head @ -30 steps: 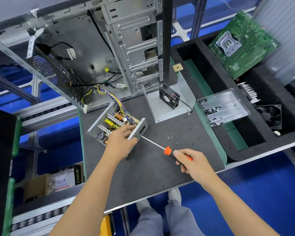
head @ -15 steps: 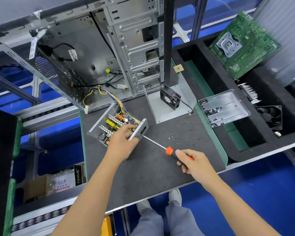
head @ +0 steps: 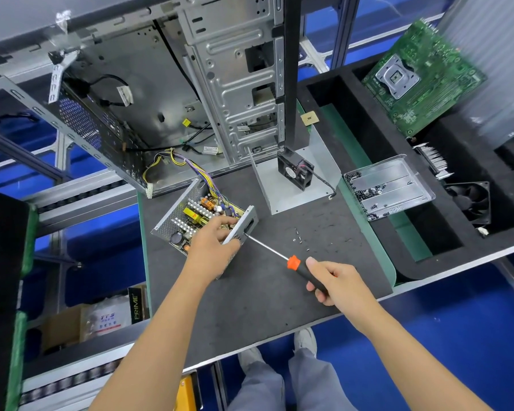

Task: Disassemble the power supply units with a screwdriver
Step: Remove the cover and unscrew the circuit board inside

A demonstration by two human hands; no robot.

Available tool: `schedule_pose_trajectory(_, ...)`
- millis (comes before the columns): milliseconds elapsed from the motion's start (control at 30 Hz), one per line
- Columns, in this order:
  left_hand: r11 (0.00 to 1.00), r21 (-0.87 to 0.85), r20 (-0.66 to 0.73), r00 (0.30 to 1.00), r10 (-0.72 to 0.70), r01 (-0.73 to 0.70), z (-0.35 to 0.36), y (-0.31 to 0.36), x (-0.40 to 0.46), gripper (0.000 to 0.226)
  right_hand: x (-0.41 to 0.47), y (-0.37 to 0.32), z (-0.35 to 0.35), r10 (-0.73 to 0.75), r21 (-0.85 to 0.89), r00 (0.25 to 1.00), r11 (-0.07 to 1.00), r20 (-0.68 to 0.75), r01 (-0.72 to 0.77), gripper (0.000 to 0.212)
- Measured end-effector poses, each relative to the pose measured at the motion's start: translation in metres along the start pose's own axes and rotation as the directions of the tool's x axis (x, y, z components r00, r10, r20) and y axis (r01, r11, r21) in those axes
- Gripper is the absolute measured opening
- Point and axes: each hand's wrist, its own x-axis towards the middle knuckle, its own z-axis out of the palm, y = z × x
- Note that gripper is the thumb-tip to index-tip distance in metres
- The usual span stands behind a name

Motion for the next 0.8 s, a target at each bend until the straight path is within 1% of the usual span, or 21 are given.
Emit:
schedule_pose_trajectory(100,1.0,-0.005,0.011,1.0,0.009,-0.009,0.0,-0.003,0.001,0.036,0.002,-0.002,0.0,0.109,0.122,0.993,0.986,0.039,-0.113,0.046)
schedule_pose_trajectory(167,1.0,-0.007,0.016,1.0,0.014,-0.014,0.0,-0.004,0.002,0.037,0.006,-0.004,-0.002,0.194,0.181,0.978,0.962,0.076,-0.205,0.055)
schedule_pose_trajectory(267,1.0,-0.004,0.018,0.999,0.029,-0.028,0.0,-0.003,0.002,0.048,0.01,-0.007,-0.006,0.293,0.201,0.941,0.925,0.169,-0.324,0.065)
schedule_pose_trajectory(333,1.0,-0.014,0.016,0.999,0.028,-0.028,-0.001,-0.003,0.003,0.056,0.011,-0.007,-0.008,0.314,0.172,0.932,0.923,0.179,-0.344,0.063)
schedule_pose_trajectory(433,0.999,-0.034,0.027,0.999,0.031,-0.03,-0.002,-0.004,0.004,0.053,0.011,-0.01,-0.006,0.262,0.05,0.959,0.962,0.108,-0.269,0.049)
schedule_pose_trajectory(567,0.999,-0.026,0.041,0.999,0.029,-0.028,-0.002,-0.005,0.005,0.053,0.005,-0.007,-0.002,0.088,-0.038,0.996,0.995,0.018,-0.088,0.035)
schedule_pose_trajectory(667,1.0,-0.012,0.046,0.999,0.027,-0.026,-0.003,-0.003,0.005,0.06,0.003,-0.001,-0.003,-0.06,-0.105,0.994,0.993,-0.089,0.05,0.009)
schedule_pose_trajectory(700,1.0,-0.015,0.049,0.998,0.027,-0.026,-0.003,-0.003,0.005,0.06,0.003,0.001,-0.004,-0.096,-0.122,0.988,0.989,-0.119,0.081,0.012)
schedule_pose_trajectory(733,0.999,-0.02,0.05,0.998,0.03,-0.029,-0.002,-0.003,0.005,0.06,0.002,0.001,-0.003,-0.111,-0.108,0.983,0.99,-0.145,0.095,0.019)
schedule_pose_trajectory(767,0.999,-0.022,0.047,0.998,0.036,-0.036,-0.002,-0.003,0.006,0.059,0.001,0.0,-0.002,-0.107,-0.068,0.982,0.993,-0.157,0.098,0.023)
schedule_pose_trajectory(800,0.999,-0.018,0.044,0.998,0.045,-0.045,-0.002,-0.003,0.006,0.057,0.0,-0.003,0.001,-0.06,0.017,0.986,0.998,-0.154,0.064,0.028)
